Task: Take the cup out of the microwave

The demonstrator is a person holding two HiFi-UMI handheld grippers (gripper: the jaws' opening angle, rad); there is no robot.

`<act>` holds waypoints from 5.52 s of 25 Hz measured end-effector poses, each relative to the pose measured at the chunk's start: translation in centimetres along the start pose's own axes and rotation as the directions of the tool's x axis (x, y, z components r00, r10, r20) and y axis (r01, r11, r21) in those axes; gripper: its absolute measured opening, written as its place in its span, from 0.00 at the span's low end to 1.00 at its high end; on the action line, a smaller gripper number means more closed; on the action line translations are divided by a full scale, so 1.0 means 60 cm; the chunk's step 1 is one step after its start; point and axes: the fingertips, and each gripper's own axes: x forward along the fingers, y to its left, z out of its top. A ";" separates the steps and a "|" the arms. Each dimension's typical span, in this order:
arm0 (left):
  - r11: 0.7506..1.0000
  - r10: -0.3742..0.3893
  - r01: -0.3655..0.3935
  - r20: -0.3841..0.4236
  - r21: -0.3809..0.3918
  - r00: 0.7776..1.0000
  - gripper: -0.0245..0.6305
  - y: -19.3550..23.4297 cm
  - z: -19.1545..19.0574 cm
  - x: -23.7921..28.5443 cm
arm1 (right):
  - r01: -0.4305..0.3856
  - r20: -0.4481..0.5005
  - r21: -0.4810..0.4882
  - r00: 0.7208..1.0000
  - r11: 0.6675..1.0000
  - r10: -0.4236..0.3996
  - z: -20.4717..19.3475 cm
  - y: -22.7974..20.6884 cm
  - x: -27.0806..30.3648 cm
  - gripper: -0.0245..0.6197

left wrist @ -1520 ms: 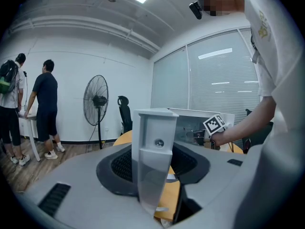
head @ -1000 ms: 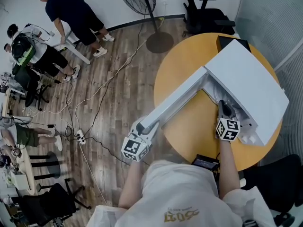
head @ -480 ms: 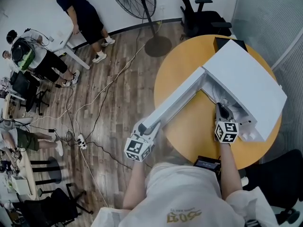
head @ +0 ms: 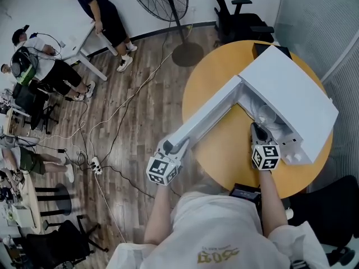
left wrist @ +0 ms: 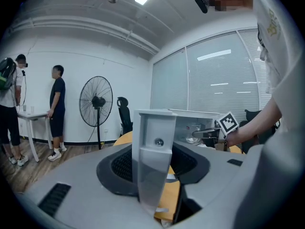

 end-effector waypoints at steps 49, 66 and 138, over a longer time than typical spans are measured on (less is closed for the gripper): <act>1.000 -0.013 0.013 -0.001 0.000 1.000 0.35 -0.004 0.000 -0.002 | -0.555 -0.151 0.009 0.822 0.832 0.550 -0.103 0.230 -0.014 0.07; 1.000 -0.002 0.002 -0.007 -0.006 1.000 0.35 -0.009 -0.002 -0.004 | -0.615 -0.238 -0.005 0.767 0.789 0.596 -0.178 0.266 -0.015 0.07; 1.000 0.016 -0.016 0.024 -0.026 1.000 0.35 -0.014 -0.006 -0.006 | -0.133 0.029 0.114 0.991 0.985 0.131 0.082 0.123 -0.103 0.06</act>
